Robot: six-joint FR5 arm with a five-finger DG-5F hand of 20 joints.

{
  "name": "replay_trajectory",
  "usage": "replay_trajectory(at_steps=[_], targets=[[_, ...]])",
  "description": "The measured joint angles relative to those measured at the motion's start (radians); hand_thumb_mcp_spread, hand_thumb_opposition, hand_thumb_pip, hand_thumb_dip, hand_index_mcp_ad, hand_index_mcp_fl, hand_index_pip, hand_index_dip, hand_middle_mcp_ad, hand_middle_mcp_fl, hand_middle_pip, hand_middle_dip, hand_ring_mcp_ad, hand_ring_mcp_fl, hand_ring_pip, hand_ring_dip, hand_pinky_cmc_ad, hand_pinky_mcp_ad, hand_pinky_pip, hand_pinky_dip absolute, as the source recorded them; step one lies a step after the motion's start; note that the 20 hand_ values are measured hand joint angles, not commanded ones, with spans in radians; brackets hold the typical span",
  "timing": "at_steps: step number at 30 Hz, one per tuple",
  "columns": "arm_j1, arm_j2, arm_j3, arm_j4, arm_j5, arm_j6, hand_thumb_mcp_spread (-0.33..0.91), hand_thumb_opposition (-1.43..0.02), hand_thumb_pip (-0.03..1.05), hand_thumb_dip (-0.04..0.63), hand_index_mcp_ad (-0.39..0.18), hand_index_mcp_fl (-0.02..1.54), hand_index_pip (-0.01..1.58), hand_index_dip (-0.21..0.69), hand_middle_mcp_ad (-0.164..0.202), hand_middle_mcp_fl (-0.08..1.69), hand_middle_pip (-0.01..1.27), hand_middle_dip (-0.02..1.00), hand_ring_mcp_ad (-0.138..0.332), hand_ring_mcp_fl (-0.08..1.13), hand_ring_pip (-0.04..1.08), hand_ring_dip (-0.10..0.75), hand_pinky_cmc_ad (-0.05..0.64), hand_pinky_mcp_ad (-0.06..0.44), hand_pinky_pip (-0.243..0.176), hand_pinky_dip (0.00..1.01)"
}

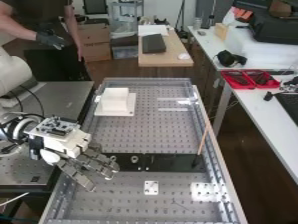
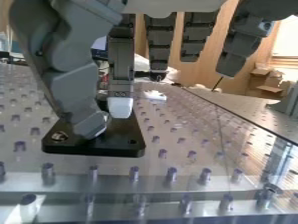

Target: Grab the smaller nut and place it in the white container

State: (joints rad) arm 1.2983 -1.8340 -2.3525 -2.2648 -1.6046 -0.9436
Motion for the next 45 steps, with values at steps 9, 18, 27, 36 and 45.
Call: replay_trajectory(at_steps=[9, 18, 27, 36, 45], targets=[[0.002, -0.001, 0.0, 0.0, 0.001, 0.005, 0.45, -0.8, 0.66, 0.227, -0.113, 0.09, 1.56, 0.314, 0.068, 0.06, 0.13, 0.24, 0.115, 0.0, 0.1, 0.119, 0.34, 0.279, 0.003, 0.18], [0.001, -0.003, 0.001, 0.001, -0.001, 0.005, 0.45, -0.8, 0.67, 0.229, -0.113, 0.11, 1.55, 0.312, 0.065, 0.08, 0.12, 0.24, 0.115, 0.0, 0.1, 0.122, 0.34, 0.279, 0.002, 0.18], [0.002, -0.003, 0.002, 0.001, -0.006, 0.009, 0.46, -0.8, 0.66, 0.229, -0.101, 0.17, 1.56, 0.293, 0.068, 0.08, 0.12, 0.24, 0.117, 0.0, 0.1, 0.124, 0.34, 0.279, 0.005, 0.18], [0.003, -0.007, 0.003, 0.004, -0.005, 0.012, 0.46, -0.81, 0.67, 0.237, -0.099, 0.18, 1.54, 0.293, 0.068, 0.11, 0.12, 0.24, 0.117, 0.0, 0.1, 0.129, 0.337, 0.278, 0.012, 0.18], [0.001, -0.009, 0.006, 0.004, -0.008, 0.011, 0.46, -0.8, 0.66, 0.25, -0.101, 0.2, 1.54, 0.293, 0.068, 0.11, 0.12, 0.24, 0.112, 0.0, 0.1, 0.127, 0.337, 0.278, 0.019, 0.18]])
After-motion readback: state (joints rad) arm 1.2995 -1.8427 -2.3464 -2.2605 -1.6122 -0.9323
